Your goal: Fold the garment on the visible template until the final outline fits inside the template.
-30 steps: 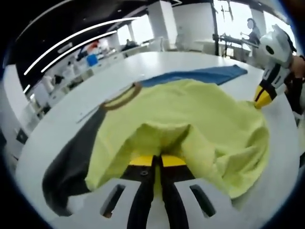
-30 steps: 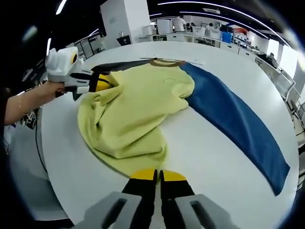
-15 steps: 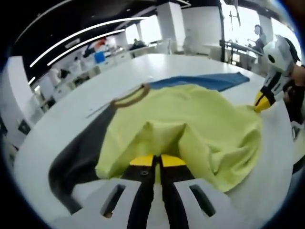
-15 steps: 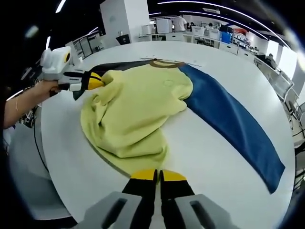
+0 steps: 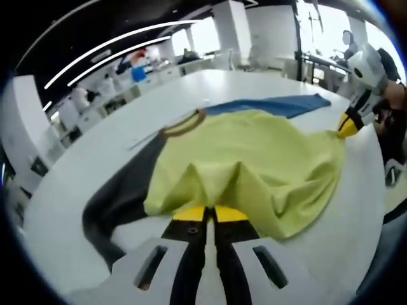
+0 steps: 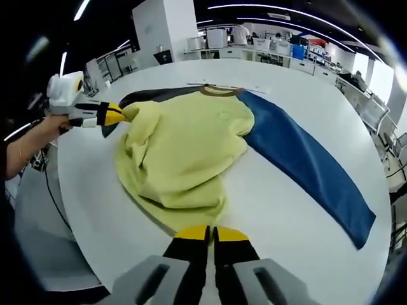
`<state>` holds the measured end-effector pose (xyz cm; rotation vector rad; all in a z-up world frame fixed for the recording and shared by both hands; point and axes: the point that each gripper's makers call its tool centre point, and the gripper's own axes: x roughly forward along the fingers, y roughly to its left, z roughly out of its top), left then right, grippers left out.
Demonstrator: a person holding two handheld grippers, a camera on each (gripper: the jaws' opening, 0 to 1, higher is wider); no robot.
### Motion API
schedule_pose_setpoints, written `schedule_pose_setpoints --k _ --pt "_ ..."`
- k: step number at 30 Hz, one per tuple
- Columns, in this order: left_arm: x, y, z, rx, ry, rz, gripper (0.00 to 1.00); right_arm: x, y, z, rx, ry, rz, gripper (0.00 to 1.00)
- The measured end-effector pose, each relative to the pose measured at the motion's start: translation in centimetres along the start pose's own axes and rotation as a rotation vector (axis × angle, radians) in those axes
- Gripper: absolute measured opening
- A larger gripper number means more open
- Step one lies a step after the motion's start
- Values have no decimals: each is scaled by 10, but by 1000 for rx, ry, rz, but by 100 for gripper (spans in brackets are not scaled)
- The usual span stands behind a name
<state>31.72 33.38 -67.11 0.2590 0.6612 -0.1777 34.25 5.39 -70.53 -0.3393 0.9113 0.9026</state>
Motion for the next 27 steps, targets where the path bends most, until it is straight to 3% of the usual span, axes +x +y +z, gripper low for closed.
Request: schedule_pose_setpoints --k 19,27 --pt "-58 4 -51 -51 82 51 0 -25 3 -18 29 -20 -29 0" --pt "-79 -8 -72 -89 115 40 0 -31 8 -26 47 -20 -30 0"
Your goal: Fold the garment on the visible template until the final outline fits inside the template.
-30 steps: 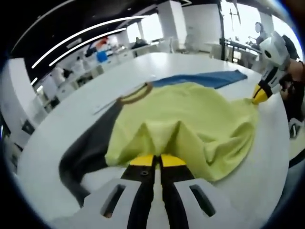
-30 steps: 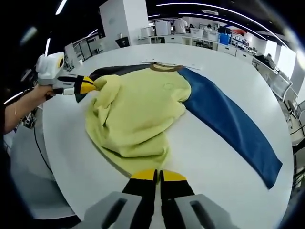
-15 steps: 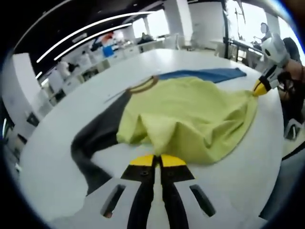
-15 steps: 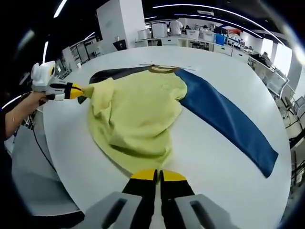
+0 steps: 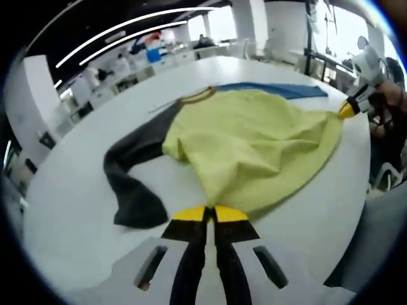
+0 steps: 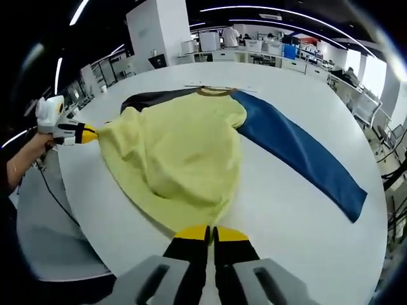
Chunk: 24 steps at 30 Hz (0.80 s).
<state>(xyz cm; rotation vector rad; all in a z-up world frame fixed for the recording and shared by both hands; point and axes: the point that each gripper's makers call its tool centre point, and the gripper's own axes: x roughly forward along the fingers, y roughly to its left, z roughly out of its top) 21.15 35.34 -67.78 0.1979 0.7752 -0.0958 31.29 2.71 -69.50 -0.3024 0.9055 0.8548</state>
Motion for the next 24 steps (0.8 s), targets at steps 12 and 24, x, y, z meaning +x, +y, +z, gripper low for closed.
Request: schedule_pose_setpoints --k 12,24 --pt "-23 -14 -32 -41 48 -9 0 -7 10 -11 24 -23 18 0" --pt "-34 -22 -54 -77 85 -15 0 -17 5 -29 25 -25 -7 0"
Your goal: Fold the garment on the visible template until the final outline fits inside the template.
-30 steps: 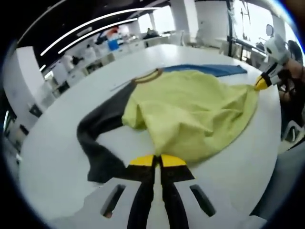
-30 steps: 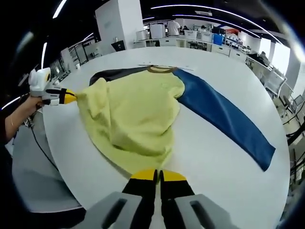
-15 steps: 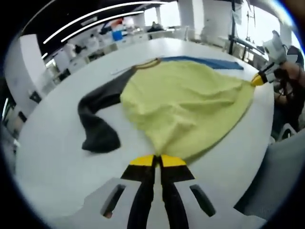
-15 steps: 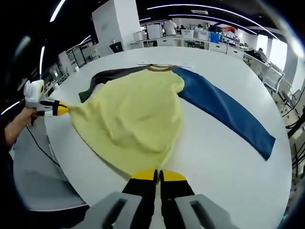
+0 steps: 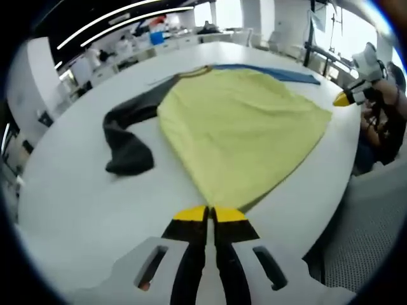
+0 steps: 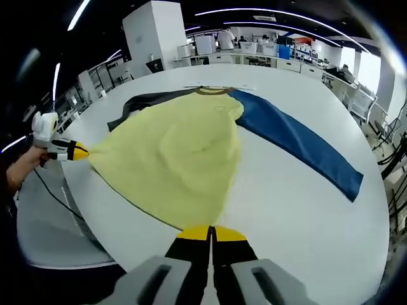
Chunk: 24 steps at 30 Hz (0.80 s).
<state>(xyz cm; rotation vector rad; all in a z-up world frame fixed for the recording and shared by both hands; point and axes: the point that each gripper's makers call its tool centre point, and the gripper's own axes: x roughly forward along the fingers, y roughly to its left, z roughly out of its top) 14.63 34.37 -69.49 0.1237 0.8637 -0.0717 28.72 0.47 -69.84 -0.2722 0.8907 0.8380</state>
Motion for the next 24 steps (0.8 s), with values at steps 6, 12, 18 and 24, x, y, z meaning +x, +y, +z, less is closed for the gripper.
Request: schedule_pose_setpoints --k 6,12,18,24 --pt "3 1 -5 -22 7 0 0 3 2 -8 48 -3 15 0" --pt "4 1 -5 -16 12 0 0 9 6 -8 60 3 9 3" --pt "5 2 -8 -24 15 -1 0 17 4 -7 60 5 -10 6" --pt "6 3 -8 -31 18 -2 0 26 1 -10 69 27 -11 5"
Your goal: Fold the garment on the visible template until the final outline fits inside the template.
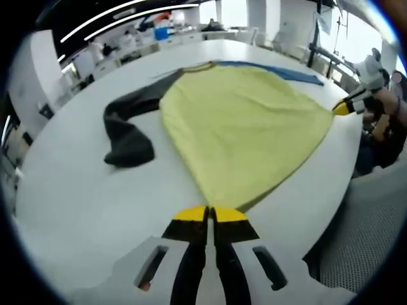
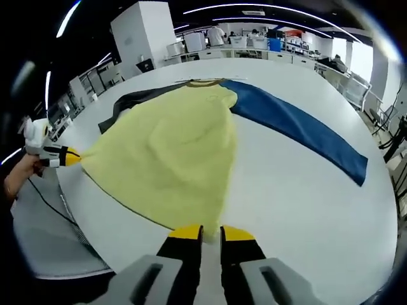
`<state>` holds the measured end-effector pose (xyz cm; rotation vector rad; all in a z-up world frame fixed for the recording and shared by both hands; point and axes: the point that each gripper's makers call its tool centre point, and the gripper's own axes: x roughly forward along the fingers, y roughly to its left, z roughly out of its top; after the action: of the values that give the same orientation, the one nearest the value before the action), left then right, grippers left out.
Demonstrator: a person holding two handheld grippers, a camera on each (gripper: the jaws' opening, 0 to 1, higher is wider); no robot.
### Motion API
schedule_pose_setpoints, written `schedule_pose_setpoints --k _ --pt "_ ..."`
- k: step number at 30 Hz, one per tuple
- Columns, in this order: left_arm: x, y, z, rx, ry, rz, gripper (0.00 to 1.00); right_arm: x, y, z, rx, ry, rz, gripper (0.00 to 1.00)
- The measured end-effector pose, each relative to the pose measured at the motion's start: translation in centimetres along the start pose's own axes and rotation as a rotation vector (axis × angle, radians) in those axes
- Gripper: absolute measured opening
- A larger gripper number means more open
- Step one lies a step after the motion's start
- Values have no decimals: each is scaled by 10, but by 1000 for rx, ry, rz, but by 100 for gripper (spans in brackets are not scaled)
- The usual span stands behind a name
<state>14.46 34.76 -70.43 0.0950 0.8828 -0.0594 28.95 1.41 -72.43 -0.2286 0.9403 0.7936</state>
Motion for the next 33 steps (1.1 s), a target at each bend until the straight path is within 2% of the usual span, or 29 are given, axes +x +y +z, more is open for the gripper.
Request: schedule_pose_setpoints --k 3,7,11,16,23,33 --pt "0 1 0 -4 0 0 0 2 1 -1 -10 4 1 0" --pt "-1 1 0 -6 0 -2 0 2 3 -3 -29 18 2 0" --pt "-3 1 -3 27 8 -1 0 0 5 -4 -31 30 10 0" --pt "-4 -1 -14 36 31 -6 0 -3 9 -9 -54 45 19 0" --pt "-6 -2 -29 18 65 -12 0 -6 15 -19 -35 48 32 0" --pt "-9 -4 -41 -7 96 -13 0 -10 20 -25 -37 53 46 0"
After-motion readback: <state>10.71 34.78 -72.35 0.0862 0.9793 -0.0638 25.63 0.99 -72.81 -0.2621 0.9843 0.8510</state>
